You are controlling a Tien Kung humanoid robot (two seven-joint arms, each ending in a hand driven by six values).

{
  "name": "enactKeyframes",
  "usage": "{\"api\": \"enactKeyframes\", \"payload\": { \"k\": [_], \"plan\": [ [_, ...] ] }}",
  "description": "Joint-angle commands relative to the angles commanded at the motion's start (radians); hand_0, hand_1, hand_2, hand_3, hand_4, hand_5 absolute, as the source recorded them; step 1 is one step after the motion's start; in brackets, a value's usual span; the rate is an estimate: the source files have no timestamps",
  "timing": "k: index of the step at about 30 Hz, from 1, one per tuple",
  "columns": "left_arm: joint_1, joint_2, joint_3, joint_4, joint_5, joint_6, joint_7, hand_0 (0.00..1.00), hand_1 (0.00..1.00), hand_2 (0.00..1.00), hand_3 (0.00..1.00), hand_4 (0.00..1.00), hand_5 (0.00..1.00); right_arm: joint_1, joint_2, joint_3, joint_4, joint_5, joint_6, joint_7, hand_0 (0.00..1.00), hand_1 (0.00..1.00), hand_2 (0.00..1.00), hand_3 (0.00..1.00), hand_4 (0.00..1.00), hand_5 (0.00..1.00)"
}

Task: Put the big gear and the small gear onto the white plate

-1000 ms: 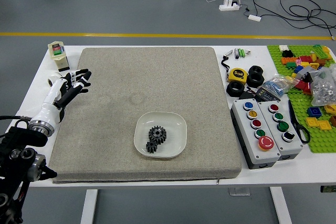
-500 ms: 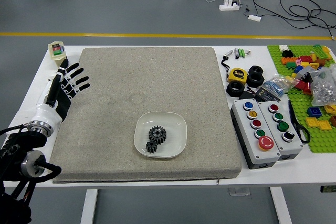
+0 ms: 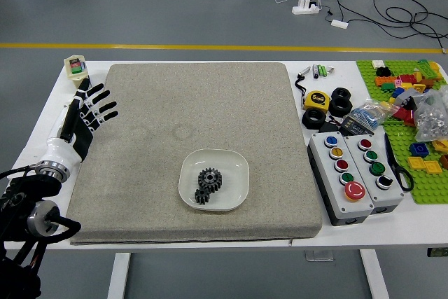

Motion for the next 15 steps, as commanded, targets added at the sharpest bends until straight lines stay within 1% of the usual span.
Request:
{"api": "enactKeyframes", "payload": {
  "k": [3,11,15],
  "plan": [
    [0.001,0.0,0.0,0.001,0.016,-0.002,-0.003,0.683,0.738,0.843,0.799,0.855,0.816,-0.001,0.0,0.0,0.0,0.0,0.0,0.0,0.6,0.609,0.696,0.564,0.763,0.719],
    [0.004,0.003,-0.003,0.007,0.102,0.004,-0.028,0.686,0.739,0.847,0.801,0.855,0.817,-0.006,0.002,-0.003,0.0,-0.003,0.0,-0.003,0.601,0.609,0.696,0.564,0.761,0.717],
    [0.007,0.003,-0.004,0.01,0.128,0.004,-0.033,0.692,0.744,0.846,0.802,0.856,0.82,-0.008,0.003,-0.003,0.0,-0.007,0.0,-0.004,0.601,0.609,0.696,0.564,0.761,0.717]
  ]
}}
